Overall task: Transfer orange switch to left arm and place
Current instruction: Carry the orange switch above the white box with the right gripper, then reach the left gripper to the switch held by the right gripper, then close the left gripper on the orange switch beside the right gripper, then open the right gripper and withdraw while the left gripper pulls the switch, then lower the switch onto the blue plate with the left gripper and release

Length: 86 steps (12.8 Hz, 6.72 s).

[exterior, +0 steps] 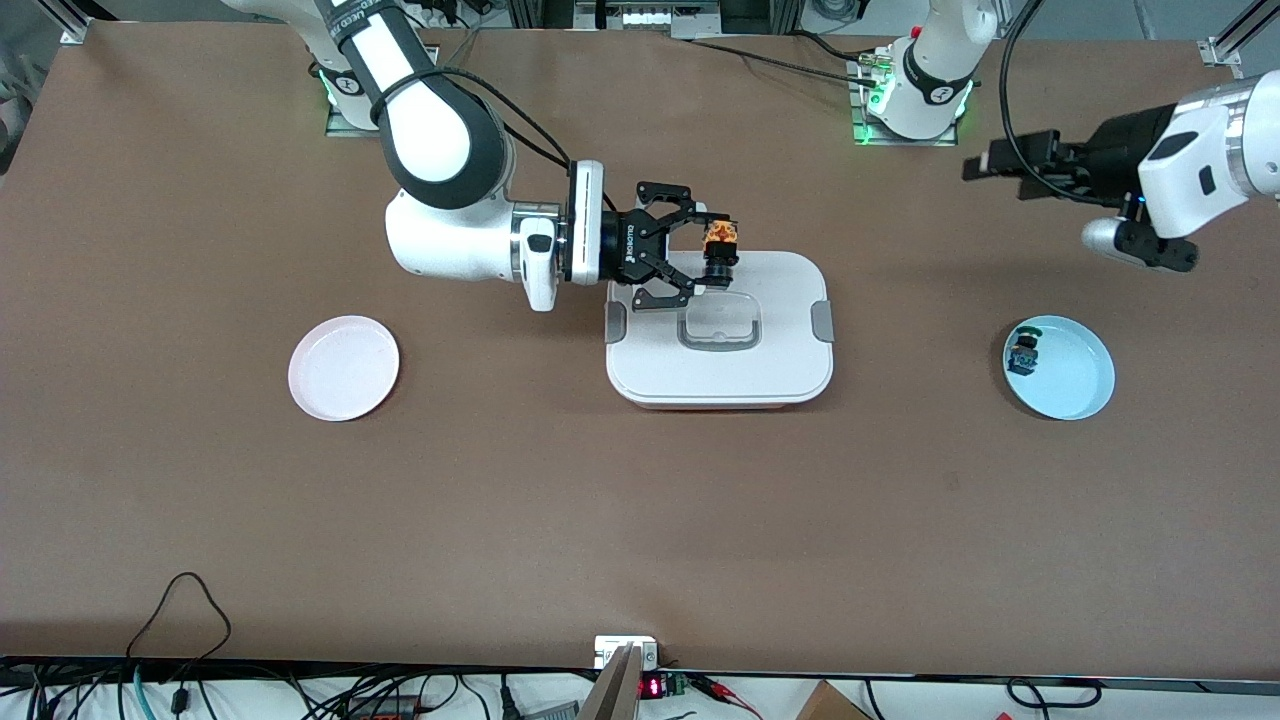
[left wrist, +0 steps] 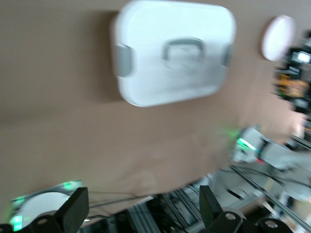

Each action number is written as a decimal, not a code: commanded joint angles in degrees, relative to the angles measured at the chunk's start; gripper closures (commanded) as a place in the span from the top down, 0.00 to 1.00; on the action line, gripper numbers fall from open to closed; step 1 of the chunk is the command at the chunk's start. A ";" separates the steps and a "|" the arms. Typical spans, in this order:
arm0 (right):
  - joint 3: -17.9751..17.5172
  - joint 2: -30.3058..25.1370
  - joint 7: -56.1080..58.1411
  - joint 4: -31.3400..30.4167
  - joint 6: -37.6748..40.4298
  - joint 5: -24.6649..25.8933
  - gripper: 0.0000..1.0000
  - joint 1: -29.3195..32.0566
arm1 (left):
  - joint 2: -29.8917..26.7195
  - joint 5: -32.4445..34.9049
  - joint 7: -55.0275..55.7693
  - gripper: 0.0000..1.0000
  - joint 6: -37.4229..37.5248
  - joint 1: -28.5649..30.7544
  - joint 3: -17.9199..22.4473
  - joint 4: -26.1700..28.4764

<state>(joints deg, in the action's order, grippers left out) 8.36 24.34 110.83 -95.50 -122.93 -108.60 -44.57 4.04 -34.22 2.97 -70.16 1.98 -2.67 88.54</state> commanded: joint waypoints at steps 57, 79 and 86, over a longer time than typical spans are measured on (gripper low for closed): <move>2.01 -11.93 -14.98 -5.05 45.67 36.83 1.00 38.59 | 8.43 37.05 -47.67 0.14 -24.49 15.13 -17.89 15.87; 5.44 -32.31 -93.95 -7.99 33.84 111.93 1.00 23.57 | 28.73 54.26 -92.27 0.18 -58.24 36.16 -17.80 20.01; 5.97 -32.69 -99.66 -11.20 27.84 111.58 1.00 25.85 | 29.27 54.26 -92.26 0.99 -58.07 36.51 -17.89 20.01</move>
<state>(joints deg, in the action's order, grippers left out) 14.86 -8.04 13.58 -105.89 -93.78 2.52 -19.32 33.28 18.41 -88.62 -128.06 38.24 -20.28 108.78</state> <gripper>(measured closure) 0.000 0.639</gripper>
